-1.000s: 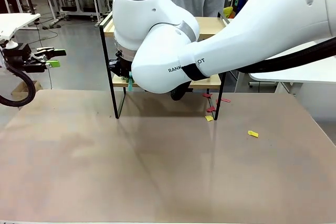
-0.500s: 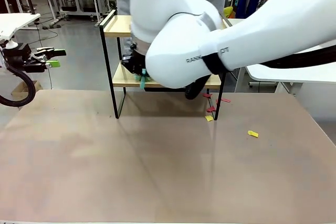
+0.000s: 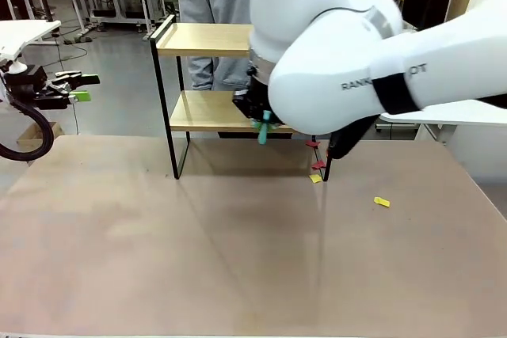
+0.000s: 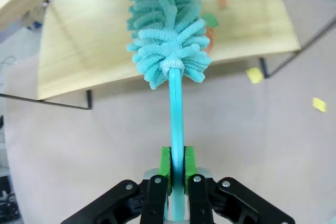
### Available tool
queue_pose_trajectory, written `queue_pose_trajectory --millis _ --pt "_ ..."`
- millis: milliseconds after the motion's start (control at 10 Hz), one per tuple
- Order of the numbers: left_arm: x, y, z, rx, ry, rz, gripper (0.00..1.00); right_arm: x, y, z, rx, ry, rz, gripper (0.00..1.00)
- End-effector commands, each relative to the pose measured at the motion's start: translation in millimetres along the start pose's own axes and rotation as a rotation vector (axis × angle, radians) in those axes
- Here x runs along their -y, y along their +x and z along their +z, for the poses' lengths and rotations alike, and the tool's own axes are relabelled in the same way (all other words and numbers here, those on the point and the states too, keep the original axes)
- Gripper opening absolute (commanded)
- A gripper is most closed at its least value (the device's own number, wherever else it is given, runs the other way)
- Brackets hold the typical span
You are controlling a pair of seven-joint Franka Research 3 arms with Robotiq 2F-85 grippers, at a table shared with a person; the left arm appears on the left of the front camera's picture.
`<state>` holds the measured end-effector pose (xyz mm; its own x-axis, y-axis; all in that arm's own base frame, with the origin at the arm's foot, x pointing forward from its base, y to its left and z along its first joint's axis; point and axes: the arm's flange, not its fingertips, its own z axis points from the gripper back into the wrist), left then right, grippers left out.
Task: Clean the shelf.
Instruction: Clean the specific section of the Shelf indicated by the human with the Duster.
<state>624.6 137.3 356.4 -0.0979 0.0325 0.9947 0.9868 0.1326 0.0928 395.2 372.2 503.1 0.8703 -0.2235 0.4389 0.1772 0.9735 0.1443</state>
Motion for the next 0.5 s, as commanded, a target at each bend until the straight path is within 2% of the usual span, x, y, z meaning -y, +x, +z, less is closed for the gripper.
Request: queue_pose_trajectory --millis 0,200,400 --pt "1.2 2.5 -0.1 0.003 -0.003 -0.005 1.00 34.3 -6.0 15.8 -0.035 -0.058 -0.022 0.13" --pt "1.2 2.5 -0.1 0.003 -0.003 -0.005 1.00 62.0 -9.1 28.2 -0.031 -0.132 -0.070 0.13" --pt "1.2 2.5 -0.1 0.003 -0.003 -0.005 1.00 72.3 -12.9 37.0 -0.005 -0.196 -0.107 0.13"
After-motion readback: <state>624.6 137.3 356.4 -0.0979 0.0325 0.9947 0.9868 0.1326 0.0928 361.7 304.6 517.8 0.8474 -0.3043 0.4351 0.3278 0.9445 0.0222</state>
